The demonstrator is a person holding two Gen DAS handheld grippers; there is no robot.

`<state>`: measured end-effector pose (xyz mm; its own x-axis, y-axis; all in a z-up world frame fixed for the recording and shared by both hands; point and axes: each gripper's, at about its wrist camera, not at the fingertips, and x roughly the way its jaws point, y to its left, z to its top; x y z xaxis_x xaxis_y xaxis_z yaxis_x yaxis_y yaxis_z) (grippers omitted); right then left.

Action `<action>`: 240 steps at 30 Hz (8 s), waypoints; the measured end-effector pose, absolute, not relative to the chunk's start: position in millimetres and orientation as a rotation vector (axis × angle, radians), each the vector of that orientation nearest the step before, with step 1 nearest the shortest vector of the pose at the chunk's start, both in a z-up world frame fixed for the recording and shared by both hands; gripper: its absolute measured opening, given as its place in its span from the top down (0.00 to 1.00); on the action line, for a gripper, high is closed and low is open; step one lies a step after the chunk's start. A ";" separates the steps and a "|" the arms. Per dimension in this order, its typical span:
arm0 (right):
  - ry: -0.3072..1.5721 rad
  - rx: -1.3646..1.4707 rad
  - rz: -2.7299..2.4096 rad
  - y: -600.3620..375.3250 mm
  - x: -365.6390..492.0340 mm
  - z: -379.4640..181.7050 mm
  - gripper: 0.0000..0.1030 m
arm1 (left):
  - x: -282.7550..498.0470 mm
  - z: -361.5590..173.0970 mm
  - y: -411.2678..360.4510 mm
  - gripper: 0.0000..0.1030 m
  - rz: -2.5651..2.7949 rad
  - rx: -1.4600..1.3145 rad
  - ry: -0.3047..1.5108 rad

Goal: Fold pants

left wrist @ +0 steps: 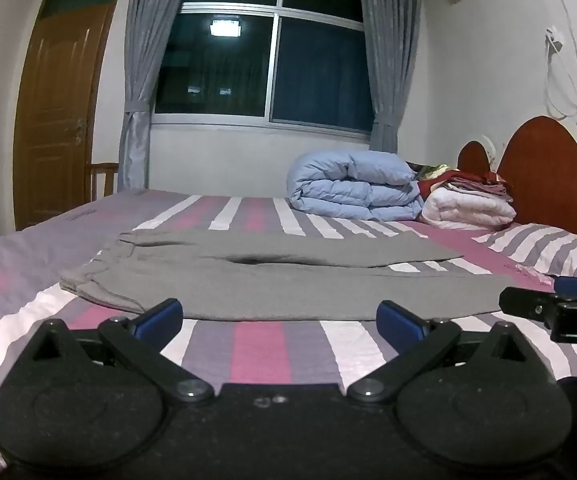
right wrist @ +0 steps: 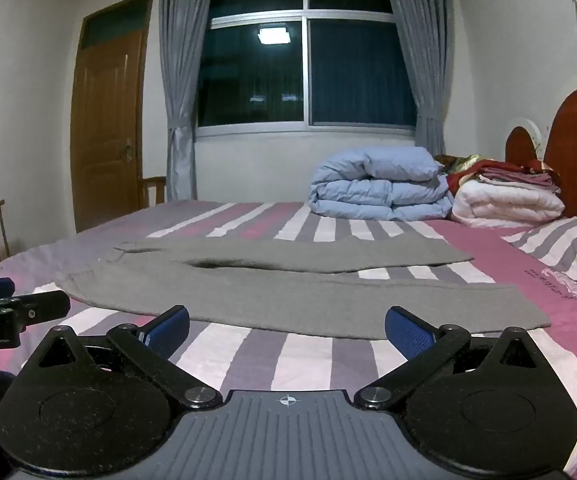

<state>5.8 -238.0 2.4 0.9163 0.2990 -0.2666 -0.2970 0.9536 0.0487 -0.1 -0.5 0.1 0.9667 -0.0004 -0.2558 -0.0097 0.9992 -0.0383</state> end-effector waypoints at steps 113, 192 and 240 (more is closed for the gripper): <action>0.412 -0.001 0.549 -206.8 204.8 63.2 0.00 | 161.0 37.4 223.2 0.21 0.093 -0.091 0.482; 0.632 0.479 0.385 -194.7 276.5 -64.7 0.39 | 241.3 -38.4 326.9 0.74 0.088 -0.619 0.594; 0.796 0.645 0.360 -201.8 292.5 -88.5 0.72 | 257.3 -47.8 330.3 0.83 0.110 -0.669 0.645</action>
<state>292.5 -201.8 -88.5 0.6545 0.5261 -0.5429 -0.0612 0.7526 0.6556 257.3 330.3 -47.8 0.8011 -0.1063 -0.5890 -0.2948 0.7863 -0.5429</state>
